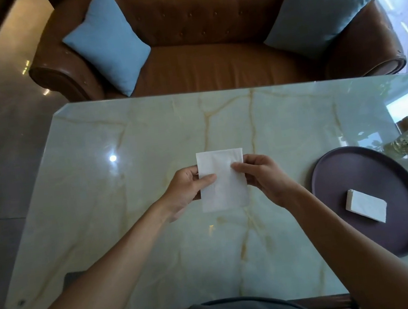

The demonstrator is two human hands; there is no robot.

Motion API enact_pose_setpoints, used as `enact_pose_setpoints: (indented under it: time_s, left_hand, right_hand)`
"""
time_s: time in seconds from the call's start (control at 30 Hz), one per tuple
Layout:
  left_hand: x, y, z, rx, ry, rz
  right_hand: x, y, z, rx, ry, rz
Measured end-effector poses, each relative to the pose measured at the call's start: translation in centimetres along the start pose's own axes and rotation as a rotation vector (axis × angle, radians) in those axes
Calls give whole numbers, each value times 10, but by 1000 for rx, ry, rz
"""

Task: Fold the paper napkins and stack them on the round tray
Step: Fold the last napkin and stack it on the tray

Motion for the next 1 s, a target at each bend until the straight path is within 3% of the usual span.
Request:
enact_pose_setpoints:
  time_s: [0.17, 0.47, 0.73, 1.0]
  left_hand:
    - [-3, 1, 4, 22, 19, 38]
    - [-6, 9, 1, -76, -51, -15]
    - [-6, 10, 3, -215, -294, -175]
    - [-11, 15, 4, -40, 58, 37]
  right_hand:
    - [2, -3, 2, 8, -38, -57]
    - [-2, 0, -1, -32, -36, -14]
    - [-7, 2, 0, -18, -62, 1]
    - [-7, 6, 4, 69, 12, 67]
Point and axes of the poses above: each hand's wrist, its own y-axis towards the middle knuckle, its own x-axis out of the palm, z = x × y, the point moved 6 cm from there along y, towards the middle knuckle, and after that the axes turned 6 degrees about -x, right-handed, at the moved point
